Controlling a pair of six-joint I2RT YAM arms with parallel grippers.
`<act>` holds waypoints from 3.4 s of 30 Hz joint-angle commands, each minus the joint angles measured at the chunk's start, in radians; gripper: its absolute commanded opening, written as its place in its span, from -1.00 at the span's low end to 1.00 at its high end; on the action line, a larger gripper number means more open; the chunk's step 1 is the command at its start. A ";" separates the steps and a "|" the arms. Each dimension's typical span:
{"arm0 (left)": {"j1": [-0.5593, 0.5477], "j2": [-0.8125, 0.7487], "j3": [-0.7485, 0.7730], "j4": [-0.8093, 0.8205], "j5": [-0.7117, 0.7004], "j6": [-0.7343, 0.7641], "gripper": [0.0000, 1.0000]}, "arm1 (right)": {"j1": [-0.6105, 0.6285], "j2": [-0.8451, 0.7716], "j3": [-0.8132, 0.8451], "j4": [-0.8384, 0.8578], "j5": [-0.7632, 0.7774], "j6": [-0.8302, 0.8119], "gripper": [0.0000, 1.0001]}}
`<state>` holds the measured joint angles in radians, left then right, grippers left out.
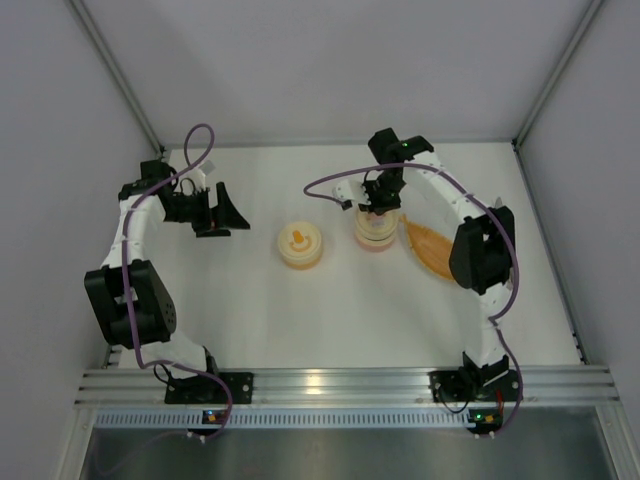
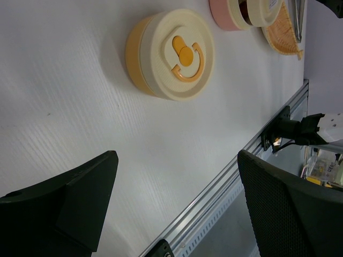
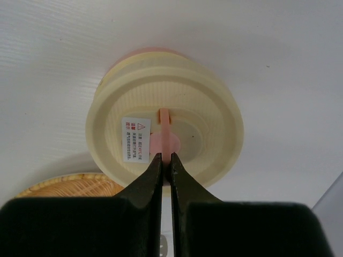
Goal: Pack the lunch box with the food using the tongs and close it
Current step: Close the box lid on the packing box.
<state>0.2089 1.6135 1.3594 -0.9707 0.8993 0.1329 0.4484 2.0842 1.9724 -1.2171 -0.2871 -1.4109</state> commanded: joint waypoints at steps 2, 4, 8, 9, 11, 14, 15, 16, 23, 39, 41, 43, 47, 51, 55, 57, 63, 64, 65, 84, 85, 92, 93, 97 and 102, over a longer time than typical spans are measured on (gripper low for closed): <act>0.007 0.000 0.021 0.027 0.024 0.014 0.96 | -0.004 -0.012 -0.001 -0.002 -0.038 -0.019 -1.00; 0.007 0.000 0.020 0.027 0.021 0.017 0.96 | -0.004 -0.012 -0.010 0.001 -0.035 -0.020 -1.00; 0.007 0.000 0.020 0.026 0.020 0.017 0.96 | -0.005 -0.006 -0.021 0.010 -0.032 -0.023 -1.00; 0.007 0.000 0.020 0.027 0.020 0.019 0.96 | -0.004 -0.001 -0.018 0.010 -0.030 -0.022 -1.00; 0.007 0.000 0.020 0.027 0.020 0.017 0.96 | -0.002 0.004 -0.015 0.010 -0.029 -0.023 -1.00; 0.007 0.002 0.021 0.026 0.021 0.019 0.96 | -0.004 0.016 -0.014 0.010 -0.024 -0.025 -1.00; 0.007 0.002 0.021 0.026 0.020 0.019 0.96 | -0.004 0.019 -0.015 0.008 -0.021 -0.028 -1.00; 0.007 0.002 0.021 0.026 0.020 0.019 0.96 | -0.002 0.020 -0.014 0.010 -0.023 -0.026 -1.00; 0.007 0.000 0.020 0.021 0.020 0.022 0.96 | -0.004 0.039 -0.006 0.018 -0.021 -0.030 -1.00; 0.009 0.005 0.017 0.015 0.024 0.033 0.96 | -0.004 0.088 0.054 -0.031 -0.038 -0.016 -1.00; 0.009 0.003 0.021 0.012 0.026 0.034 0.96 | -0.002 0.093 0.046 -0.048 -0.046 -0.010 -1.00; 0.009 0.002 0.026 0.009 0.024 0.036 0.96 | 0.004 0.086 0.019 -0.062 -0.060 0.000 -1.00; 0.009 -0.004 0.029 0.003 0.023 0.037 0.96 | 0.029 0.027 -0.088 -0.039 -0.070 0.019 -1.00; 0.010 -0.012 0.038 -0.008 0.020 0.042 0.96 | 0.067 -0.047 -0.254 0.014 -0.075 0.061 -1.00; 0.020 -0.020 0.041 -0.014 0.023 0.047 0.96 | 0.113 -0.113 -0.369 0.074 -0.086 0.121 -1.00; 0.020 -0.023 0.041 -0.020 0.023 0.050 0.96 | 0.128 -0.147 -0.420 0.100 -0.090 0.167 -1.00; 0.021 -0.035 0.040 -0.025 0.020 0.057 0.96 | 0.171 -0.217 -0.497 0.106 -0.158 0.289 -1.00; 0.021 -0.035 0.038 -0.023 0.021 0.056 0.96 | 0.176 -0.231 -0.504 0.116 -0.158 0.303 -1.00; 0.021 -0.035 0.037 -0.022 0.023 0.054 0.96 | 0.176 -0.236 -0.509 0.119 -0.153 0.319 -1.00; 0.021 -0.037 0.030 -0.017 0.027 0.051 0.96 | 0.176 -0.256 -0.438 0.133 -0.122 0.360 -1.00; 0.021 -0.035 0.029 -0.017 0.027 0.051 0.96 | 0.174 -0.254 -0.438 0.133 -0.123 0.359 -1.00; 0.020 -0.037 0.026 -0.017 0.029 0.056 0.96 | 0.168 -0.254 -0.408 0.091 -0.168 0.340 -1.00; 0.023 -0.037 0.026 -0.017 0.029 0.057 0.96 | 0.168 -0.251 -0.402 0.081 -0.175 0.336 -1.00; 0.021 -0.037 0.026 -0.017 0.029 0.057 0.96 | 0.167 -0.233 -0.371 0.033 -0.189 0.332 -1.00; 0.021 -0.038 0.026 -0.019 0.027 0.057 0.96 | 0.164 -0.225 -0.382 0.044 -0.172 0.334 -1.00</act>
<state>0.2222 1.6127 1.3617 -0.9886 0.9001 0.1677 0.6064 1.8442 1.5593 -1.1389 -0.4206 -1.0626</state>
